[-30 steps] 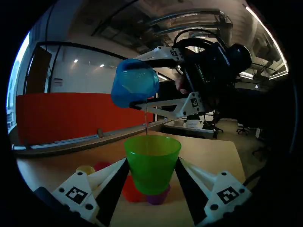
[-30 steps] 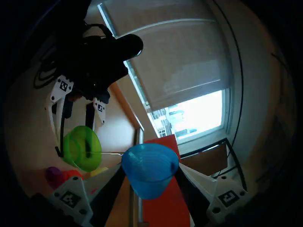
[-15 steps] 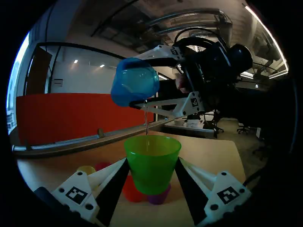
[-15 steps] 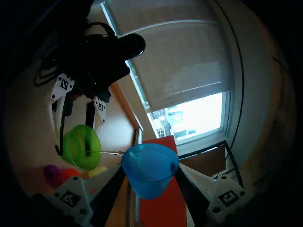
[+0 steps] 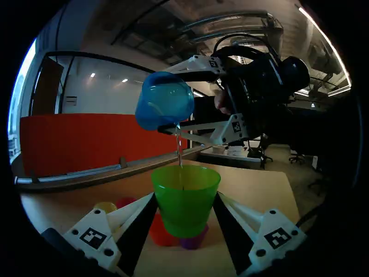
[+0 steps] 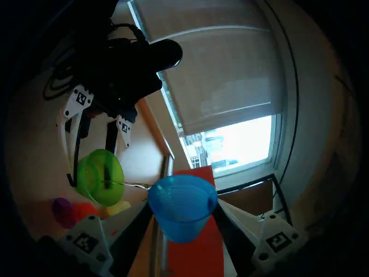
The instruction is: Pour water
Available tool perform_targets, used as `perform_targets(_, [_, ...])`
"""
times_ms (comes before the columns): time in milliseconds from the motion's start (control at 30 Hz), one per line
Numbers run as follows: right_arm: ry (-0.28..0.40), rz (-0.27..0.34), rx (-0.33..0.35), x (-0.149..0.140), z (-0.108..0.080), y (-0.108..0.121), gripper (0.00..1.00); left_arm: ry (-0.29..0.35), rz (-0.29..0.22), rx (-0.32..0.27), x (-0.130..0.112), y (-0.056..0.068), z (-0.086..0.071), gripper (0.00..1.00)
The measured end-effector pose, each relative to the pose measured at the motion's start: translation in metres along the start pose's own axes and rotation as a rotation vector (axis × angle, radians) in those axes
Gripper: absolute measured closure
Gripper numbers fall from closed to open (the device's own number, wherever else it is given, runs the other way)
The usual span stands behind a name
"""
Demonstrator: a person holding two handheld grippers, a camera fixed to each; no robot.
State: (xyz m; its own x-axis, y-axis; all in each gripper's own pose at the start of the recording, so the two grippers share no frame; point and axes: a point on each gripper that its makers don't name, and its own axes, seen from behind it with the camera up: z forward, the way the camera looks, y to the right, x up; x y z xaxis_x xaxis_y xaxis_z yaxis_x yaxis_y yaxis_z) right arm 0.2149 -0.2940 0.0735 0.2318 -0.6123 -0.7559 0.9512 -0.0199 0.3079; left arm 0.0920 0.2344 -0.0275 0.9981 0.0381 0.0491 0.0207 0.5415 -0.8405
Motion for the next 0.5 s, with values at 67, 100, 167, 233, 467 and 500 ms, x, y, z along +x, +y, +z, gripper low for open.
perform_targets(67, [0.000, -0.004, -0.001, 0.0002, 0.0001, -0.0003, 0.11, 0.000, -0.001, 0.000, -0.0005, 0.0001, 0.0003, 0.19])
perform_targets(100, [0.000, -0.005, -0.002, 0.0005, 0.0001, 0.0000, 0.11, 0.001, 0.001, 0.000, -0.0006, 0.0002, 0.0005, 0.19])
perform_targets(167, [0.001, -0.006, -0.003, 0.0010, 0.0001, 0.0004, 0.11, 0.001, 0.005, 0.001, -0.0007, 0.0001, 0.0008, 0.19])
perform_targets(233, [0.001, -0.010, -0.005, 0.0011, -0.0001, 0.0016, 0.11, 0.000, 0.008, 0.002, -0.0011, 0.0004, 0.0008, 0.19])
perform_targets(467, [0.000, -0.022, -0.011, 0.0014, -0.0011, 0.0040, 0.10, -0.001, 0.010, 0.003, -0.0009, 0.0003, 0.0002, 0.19])
perform_targets(500, [0.001, -0.022, -0.011, 0.0015, -0.0010, 0.0042, 0.11, 0.000, 0.010, 0.004, -0.0010, 0.0001, 0.0003, 0.19])
